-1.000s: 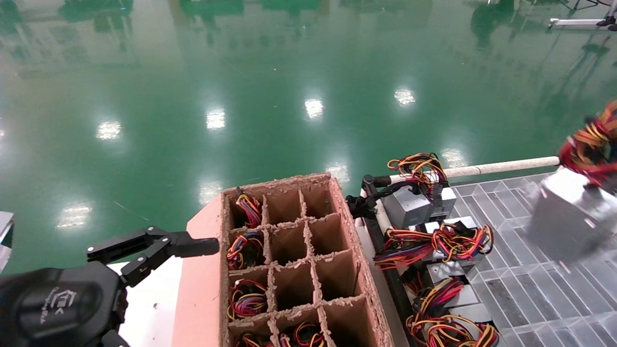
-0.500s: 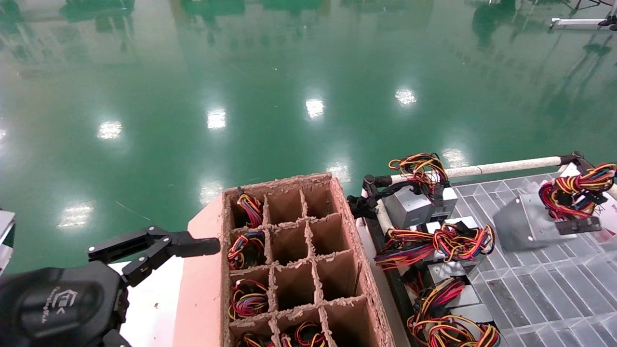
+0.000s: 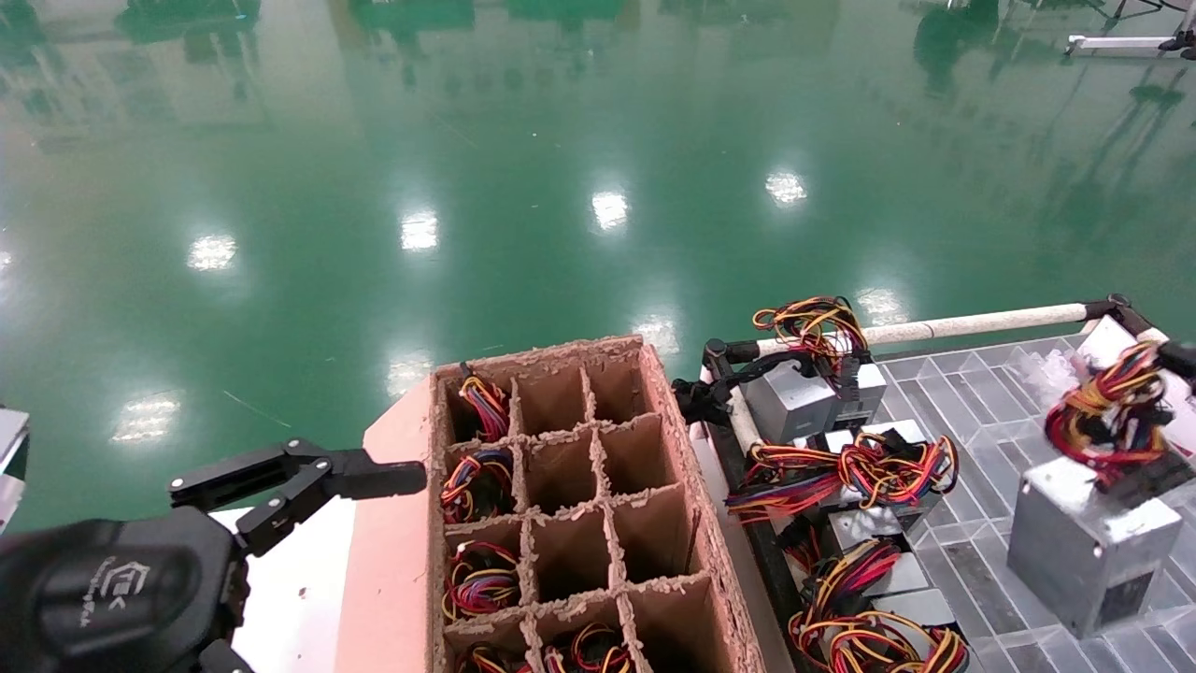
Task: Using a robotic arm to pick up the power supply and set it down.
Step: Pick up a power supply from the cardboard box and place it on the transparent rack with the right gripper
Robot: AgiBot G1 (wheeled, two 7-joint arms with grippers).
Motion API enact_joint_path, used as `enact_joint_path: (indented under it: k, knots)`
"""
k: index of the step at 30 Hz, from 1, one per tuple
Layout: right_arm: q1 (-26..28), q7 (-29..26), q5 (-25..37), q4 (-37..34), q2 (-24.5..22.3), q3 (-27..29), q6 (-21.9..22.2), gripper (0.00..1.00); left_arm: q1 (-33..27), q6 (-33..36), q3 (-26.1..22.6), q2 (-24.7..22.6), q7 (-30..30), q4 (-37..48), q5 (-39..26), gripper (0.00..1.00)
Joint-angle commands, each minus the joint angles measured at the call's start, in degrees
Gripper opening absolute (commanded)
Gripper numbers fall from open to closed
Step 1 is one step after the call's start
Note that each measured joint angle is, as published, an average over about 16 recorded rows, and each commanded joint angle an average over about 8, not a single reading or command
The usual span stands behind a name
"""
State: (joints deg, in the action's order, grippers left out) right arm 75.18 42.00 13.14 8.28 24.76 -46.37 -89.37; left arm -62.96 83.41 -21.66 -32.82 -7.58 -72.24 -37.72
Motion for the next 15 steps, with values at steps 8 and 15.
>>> enact_joint_path:
  k: [8, 15]
  knots:
    - [-1.5, -1.5, -0.3, 0.2, 1.0, -0.1, -0.1, 0.0, 0.0, 0.0, 0.0, 0.0, 0.0, 0.0, 0.0, 1.0]
    - [-0.4, -3.3, 0.7, 2.1, 1.4, -0.8, 0.9, 0.0, 0.0, 0.0, 0.0, 0.0, 0.0, 0.0, 0.0, 1.0]
